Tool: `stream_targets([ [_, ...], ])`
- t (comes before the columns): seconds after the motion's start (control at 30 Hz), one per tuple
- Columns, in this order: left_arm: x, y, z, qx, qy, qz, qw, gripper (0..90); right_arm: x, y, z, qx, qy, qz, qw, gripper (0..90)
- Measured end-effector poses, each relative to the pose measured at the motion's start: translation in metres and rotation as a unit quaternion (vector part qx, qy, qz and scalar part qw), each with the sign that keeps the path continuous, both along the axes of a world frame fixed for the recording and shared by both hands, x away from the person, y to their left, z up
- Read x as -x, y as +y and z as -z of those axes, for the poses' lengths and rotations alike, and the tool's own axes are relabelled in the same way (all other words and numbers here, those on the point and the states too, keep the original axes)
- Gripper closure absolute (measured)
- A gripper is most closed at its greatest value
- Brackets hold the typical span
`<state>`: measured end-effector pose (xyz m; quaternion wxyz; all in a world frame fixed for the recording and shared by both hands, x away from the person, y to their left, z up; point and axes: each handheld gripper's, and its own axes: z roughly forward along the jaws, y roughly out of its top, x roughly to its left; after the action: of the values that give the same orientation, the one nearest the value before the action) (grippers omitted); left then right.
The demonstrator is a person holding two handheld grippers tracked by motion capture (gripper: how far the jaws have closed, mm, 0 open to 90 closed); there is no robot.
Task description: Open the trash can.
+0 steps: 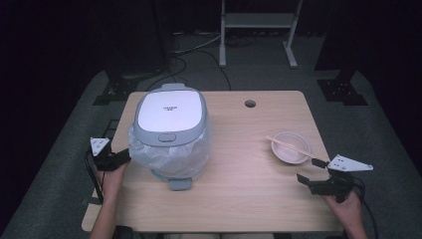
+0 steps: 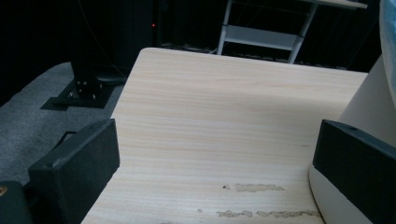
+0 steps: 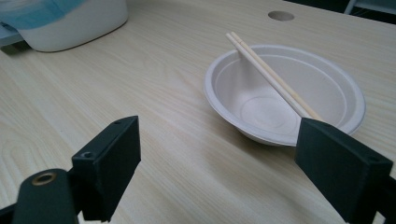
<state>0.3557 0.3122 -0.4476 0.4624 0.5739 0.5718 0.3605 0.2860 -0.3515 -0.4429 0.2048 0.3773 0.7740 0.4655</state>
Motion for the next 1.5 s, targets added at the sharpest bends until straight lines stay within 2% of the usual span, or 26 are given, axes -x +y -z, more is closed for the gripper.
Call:
stream_targets([
  [0.47,-0.008,-0.011,-0.001,-0.009,-0.006,0.012,0.9999,0.0,0.003,0.004,-0.001,0.007,0.001,-0.006,1.0000,13.2],
  [1.03,-0.014,-0.033,-0.004,-0.021,-0.012,0.041,0.9989,0.0,0.005,0.004,-0.002,-0.002,0.000,-0.010,1.0000,13.2],
  [1.17,-0.014,-0.033,-0.004,-0.019,-0.013,0.041,0.9989,0.4,0.006,0.004,-0.003,-0.009,-0.001,-0.011,0.9999,13.2],
  [1.33,-0.014,-0.033,-0.005,-0.024,-0.019,0.045,0.9985,0.5,0.005,0.005,-0.002,-0.007,0.001,-0.014,0.9999,13.2],
  [1.5,-0.017,-0.034,-0.006,-0.021,-0.024,0.059,0.9978,0.6,0.005,0.006,-0.002,-0.007,0.002,-0.015,0.9999,13.2],
])
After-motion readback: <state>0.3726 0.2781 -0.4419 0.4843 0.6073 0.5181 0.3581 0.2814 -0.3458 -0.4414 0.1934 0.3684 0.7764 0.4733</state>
